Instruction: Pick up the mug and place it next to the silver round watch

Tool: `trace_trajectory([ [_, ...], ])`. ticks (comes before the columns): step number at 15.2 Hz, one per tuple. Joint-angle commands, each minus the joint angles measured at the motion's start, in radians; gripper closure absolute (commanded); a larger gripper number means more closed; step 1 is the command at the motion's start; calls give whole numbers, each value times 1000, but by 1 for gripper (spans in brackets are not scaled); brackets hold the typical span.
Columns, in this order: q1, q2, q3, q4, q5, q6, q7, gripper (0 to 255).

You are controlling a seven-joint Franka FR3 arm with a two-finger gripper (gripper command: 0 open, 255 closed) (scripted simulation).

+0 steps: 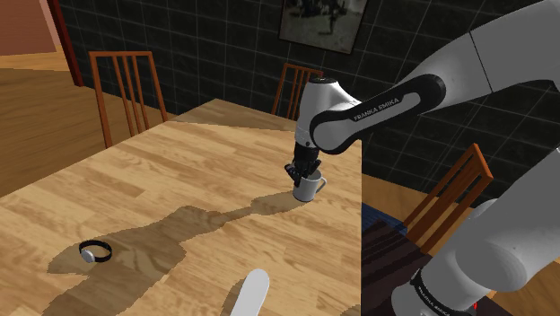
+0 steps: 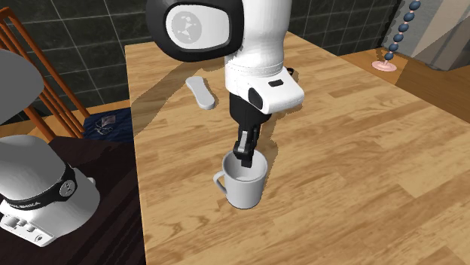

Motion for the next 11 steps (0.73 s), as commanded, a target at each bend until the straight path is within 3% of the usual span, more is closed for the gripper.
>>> trace_trajectory([
  [1,1,-10,-1,5,4,-14,-3,255],
  [11,5,-91,-8,70,30,-157,-30,255],
])
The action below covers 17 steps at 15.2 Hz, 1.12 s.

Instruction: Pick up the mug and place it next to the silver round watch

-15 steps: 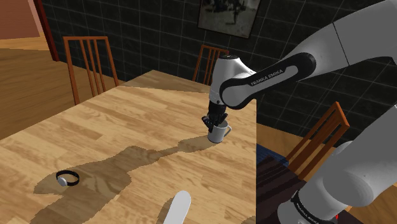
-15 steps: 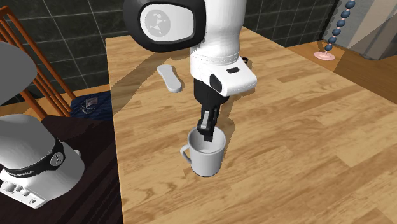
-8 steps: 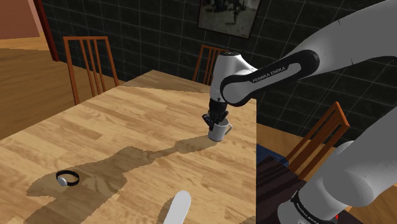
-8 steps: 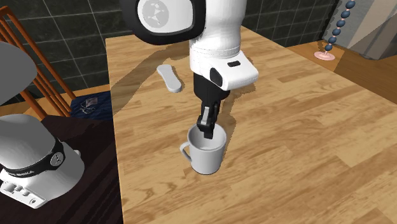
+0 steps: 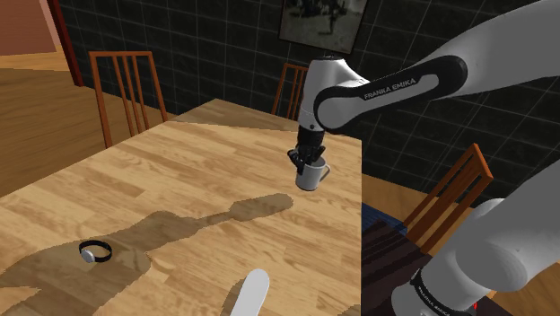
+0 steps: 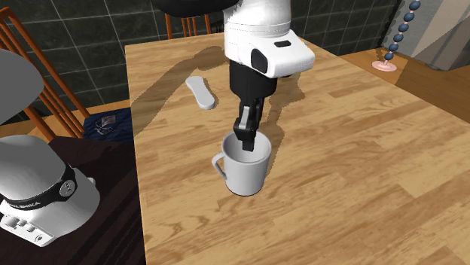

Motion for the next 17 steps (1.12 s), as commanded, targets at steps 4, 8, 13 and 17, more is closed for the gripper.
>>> trace_trajectory([
  [4,2,-36,-4,38,10,-74,-10,255],
  [8,3,-58,-7,73,15,-130,-17,255],
  [13,3,-79,-10,121,19,-199,-24,255],
  [17,3,-92,-13,164,21,-254,-29,255],
])
